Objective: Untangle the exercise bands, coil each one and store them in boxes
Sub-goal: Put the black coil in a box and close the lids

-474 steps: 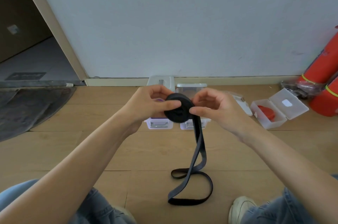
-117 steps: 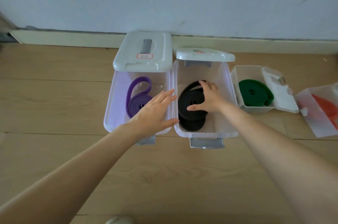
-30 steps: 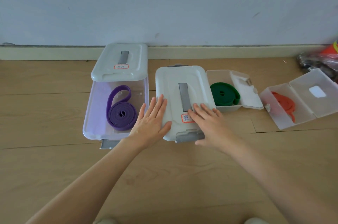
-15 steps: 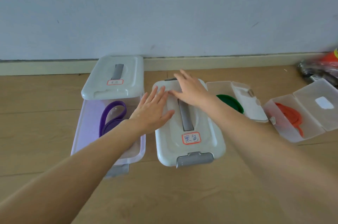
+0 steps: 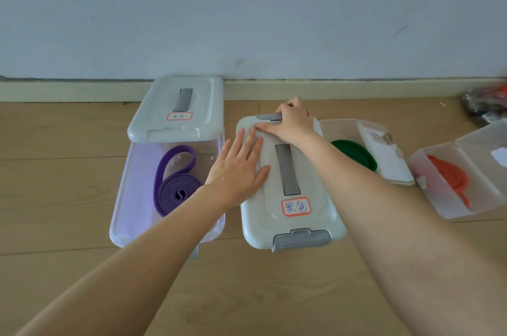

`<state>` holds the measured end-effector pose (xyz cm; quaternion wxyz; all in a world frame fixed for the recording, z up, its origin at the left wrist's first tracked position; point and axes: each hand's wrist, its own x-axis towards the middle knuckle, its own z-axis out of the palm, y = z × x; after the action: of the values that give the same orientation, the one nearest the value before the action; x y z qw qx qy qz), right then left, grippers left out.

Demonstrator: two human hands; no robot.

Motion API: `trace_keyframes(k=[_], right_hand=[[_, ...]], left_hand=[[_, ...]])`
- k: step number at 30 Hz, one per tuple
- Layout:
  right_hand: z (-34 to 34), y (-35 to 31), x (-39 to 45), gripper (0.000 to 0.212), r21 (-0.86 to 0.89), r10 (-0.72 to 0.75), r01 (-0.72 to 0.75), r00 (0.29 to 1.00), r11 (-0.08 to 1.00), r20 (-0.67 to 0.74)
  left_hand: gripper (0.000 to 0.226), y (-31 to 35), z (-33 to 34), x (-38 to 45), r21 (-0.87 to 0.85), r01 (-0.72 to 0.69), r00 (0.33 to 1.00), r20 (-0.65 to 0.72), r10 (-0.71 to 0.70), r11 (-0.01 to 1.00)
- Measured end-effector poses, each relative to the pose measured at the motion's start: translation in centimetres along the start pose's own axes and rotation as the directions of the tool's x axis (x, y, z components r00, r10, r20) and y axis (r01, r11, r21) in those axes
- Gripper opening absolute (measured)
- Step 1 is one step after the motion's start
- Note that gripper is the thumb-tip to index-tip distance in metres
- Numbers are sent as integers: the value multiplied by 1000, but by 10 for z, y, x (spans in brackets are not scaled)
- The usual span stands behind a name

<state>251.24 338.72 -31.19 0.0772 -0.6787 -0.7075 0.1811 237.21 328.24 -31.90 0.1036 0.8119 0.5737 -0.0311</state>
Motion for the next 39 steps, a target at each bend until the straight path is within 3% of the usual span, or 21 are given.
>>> trace_keyframes(k=[5,7,9,10,11,13,15,17,19,21,22,26,30,33,34,36,37,39], right_hand=[[-6,-8,-8,69,53,7,-7,1000,999,-14],[-7,-21,-19,67,207,-58,71,996,976,-68],[-4,-47,-31,62,383,-113,146,988,912,-108],[1,-64,-33,60,431,-128,155,988,889,-90],[7,-82,-32,60,459,-133,139,990,878,-46],[21,-114,-29,64,520,-75,31,995,854,64],[33,-134,-27,63,568,49,-115,990,815,130],[37,-141,-28,57,656,113,-155,988,738,105],[33,-138,-39,60,736,90,-95,995,670,46],[26,-133,-62,65,709,19,-3,1000,705,-14],[27,-130,-80,67,680,-14,37,999,733,-39],[54,-124,-171,69,558,-50,55,998,828,-23],[72,-120,-205,64,477,8,-49,996,877,88],[70,-115,-208,64,403,-16,-41,990,914,138],[69,-114,-209,63,342,-48,12,994,939,95],[68,-116,-210,65,129,-267,266,964,955,-11],[71,-118,-210,73,41,-397,396,918,917,17],[78,-122,-211,99,-87,-506,525,845,847,174]], left_hand=[[63,-7,-12,-2,-10,-28,1000,-11,28,1000],[58,-22,-23,-13,-123,-38,972,-237,8,992],[53,-50,-36,-26,-273,7,872,-469,-140,962],[53,-68,-41,-31,-330,78,824,-509,-247,941],[54,-87,-44,-35,-392,180,796,-481,-367,902],[55,-123,-46,-39,-545,377,775,-257,-577,749],[47,-144,-45,-42,-673,477,756,-14,-654,566],[40,-152,-44,-44,-788,438,720,19,-694,432],[37,-152,-46,-52,-889,344,654,-5,-757,302],[39,-148,-47,-72,-947,254,611,-1,-792,197],[41,-145,-44,-88,-945,258,611,-1,-791,200],[41,-123,-16,-142,-749,481,679,-11,-734,456],[48,-107,1,-158,-771,482,672,21,-740,416],[50,-109,8,-164,-773,487,682,46,-730,407],[52,-111,8,-164,-768,484,691,42,-722,419],[55,-112,7,-165,-753,426,734,-37,-679,501],[57,-111,7,-165,-722,367,774,-112,-623,586],[54,-108,11,-164,-604,239,861,-229,-453,760]])
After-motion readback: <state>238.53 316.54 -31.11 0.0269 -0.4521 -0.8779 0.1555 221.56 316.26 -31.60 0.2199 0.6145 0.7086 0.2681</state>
